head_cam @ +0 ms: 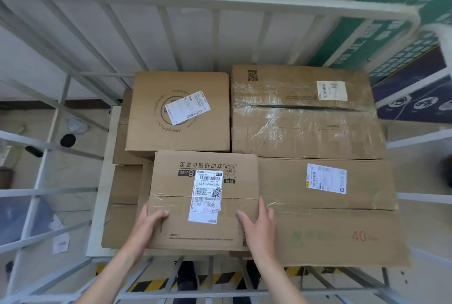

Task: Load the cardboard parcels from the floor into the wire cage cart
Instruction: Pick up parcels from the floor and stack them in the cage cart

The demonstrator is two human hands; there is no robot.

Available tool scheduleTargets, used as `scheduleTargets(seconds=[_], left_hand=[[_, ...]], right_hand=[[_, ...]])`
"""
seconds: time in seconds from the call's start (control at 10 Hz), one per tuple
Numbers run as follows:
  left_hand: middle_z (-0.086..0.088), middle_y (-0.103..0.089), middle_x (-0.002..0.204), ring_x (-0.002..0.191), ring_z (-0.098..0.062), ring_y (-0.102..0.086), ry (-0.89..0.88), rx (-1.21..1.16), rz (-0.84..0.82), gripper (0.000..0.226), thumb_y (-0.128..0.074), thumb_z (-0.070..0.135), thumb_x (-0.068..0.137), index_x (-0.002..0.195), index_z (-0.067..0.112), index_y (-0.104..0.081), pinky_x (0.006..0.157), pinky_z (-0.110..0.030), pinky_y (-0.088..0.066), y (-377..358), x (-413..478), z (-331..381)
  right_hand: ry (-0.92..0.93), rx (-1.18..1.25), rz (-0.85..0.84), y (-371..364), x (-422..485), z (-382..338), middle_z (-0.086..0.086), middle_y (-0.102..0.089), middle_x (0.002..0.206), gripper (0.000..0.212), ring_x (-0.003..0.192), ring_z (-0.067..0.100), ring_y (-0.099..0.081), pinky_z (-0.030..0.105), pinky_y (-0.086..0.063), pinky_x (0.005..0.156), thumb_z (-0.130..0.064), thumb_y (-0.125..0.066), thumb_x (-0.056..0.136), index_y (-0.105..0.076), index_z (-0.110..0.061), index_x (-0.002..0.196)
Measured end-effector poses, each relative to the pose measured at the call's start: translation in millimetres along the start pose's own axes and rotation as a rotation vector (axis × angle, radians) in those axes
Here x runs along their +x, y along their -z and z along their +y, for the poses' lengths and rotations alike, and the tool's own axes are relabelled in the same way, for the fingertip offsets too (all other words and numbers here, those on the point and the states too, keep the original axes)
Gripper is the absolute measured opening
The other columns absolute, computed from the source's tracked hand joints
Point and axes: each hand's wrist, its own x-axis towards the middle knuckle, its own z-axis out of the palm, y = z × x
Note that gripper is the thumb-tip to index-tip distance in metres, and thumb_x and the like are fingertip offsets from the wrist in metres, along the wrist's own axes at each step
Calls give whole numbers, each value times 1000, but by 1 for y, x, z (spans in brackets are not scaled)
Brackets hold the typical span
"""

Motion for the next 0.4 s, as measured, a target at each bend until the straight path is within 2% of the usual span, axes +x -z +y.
scheduleTargets(seconds=[0.1,0.2,0.3,0.4], left_hand=[[-4,-65,127,113,-28,-63,40,57,47,86,-72,45,62,141,24,-45,102,-53,-47,-5,-10,9],[-13,-44,151,135,-33,-45,36,217,176,89,-70,27,82,155,11,-22,113,-48,-35,-19,-32,26],[-12,-23,164,149,-29,-23,-75,400,233,81,-63,22,94,158,9,-16,120,-44,-21,-47,-73,56],[-6,-36,159,145,-25,-34,-139,388,150,68,-58,29,96,156,18,-27,113,-38,-28,-87,-132,86]], right_hand=[[-11,26,-112,13,1,-1,2,-29,160,81,148,22,-26,39,-30,114,-52,-59,94,-18,-27,159],[36,25,-218,38,-8,-7,1,-19,165,71,153,19,-10,37,-20,118,-41,-51,101,-12,-32,159],[101,16,-204,82,-21,-21,-1,-20,165,69,153,17,-14,37,-22,118,-42,-50,101,-13,-36,158],[221,17,-162,128,-46,-35,-6,-23,164,67,146,14,-31,38,-32,115,-45,-50,99,-17,-38,158]])
